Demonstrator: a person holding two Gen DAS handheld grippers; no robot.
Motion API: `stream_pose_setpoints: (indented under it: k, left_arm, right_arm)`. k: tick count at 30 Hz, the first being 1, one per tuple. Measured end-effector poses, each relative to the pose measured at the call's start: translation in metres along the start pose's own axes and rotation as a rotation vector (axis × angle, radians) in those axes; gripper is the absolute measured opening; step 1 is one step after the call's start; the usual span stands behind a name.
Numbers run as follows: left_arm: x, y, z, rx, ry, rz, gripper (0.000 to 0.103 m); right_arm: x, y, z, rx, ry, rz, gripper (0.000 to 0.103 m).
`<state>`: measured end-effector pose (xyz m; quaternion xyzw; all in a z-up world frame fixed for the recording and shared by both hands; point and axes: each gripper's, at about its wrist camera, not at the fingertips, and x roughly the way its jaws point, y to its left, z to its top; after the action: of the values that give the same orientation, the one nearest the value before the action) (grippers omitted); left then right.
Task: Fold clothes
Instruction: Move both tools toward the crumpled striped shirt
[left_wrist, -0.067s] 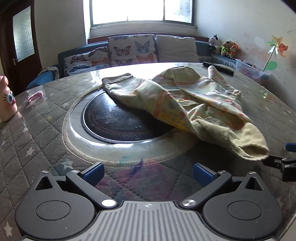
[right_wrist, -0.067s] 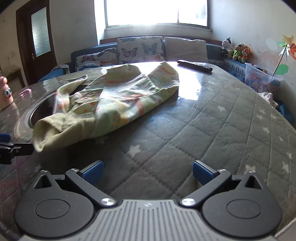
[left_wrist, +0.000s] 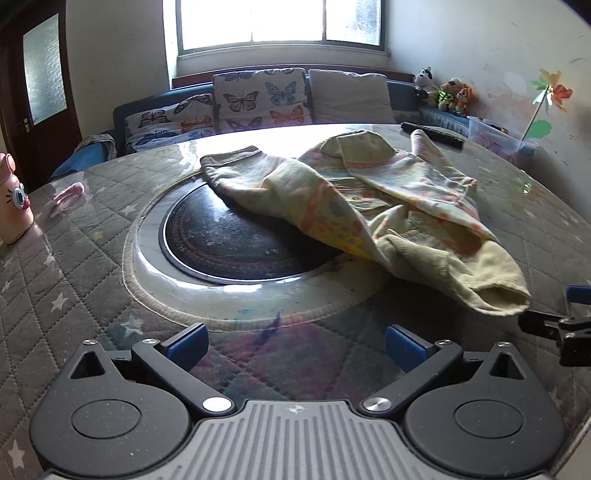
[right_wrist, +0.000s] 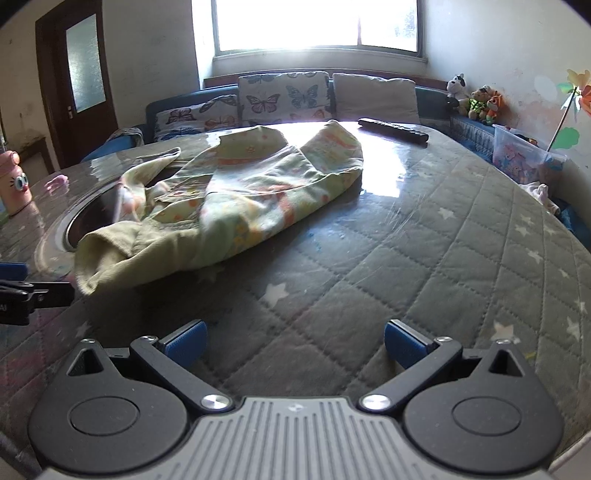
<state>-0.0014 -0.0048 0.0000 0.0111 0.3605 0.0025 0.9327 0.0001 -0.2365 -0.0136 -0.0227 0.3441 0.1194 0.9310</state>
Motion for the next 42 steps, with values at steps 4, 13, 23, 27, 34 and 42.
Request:
stream_pose_setpoints:
  k: [4,13,23,27,34,42]
  left_arm:
    - [-0.002,-0.007,-0.001,0.002,0.01,-0.002,0.103]
    - [-0.007,-0.019,-0.01,0.02,0.037,0.003,0.103]
    - [-0.008,-0.022,-0.013,0.046,0.054,0.011,0.103]
    - [-0.008,-0.024,-0.014,0.055,0.058,0.012,0.103]
    - [-0.007,-0.024,-0.015,0.063,0.067,0.017,0.103]
    - [-0.008,-0.026,-0.015,0.077,0.069,0.017,0.103]
  right_arm:
    - [-0.005,0.01,-0.004,-0.017,-0.019,-0.006,0.103]
    - [-0.014,0.014,-0.009,0.002,0.014,0.062,0.103]
    - [-0.018,0.018,-0.011,-0.007,0.014,0.078,0.103]
    - [-0.02,0.018,-0.012,-0.008,0.011,0.08,0.103]
    - [-0.021,0.019,-0.013,-0.01,0.011,0.084,0.103]
    - [-0.023,0.018,-0.012,-0.005,0.003,0.084,0.103]
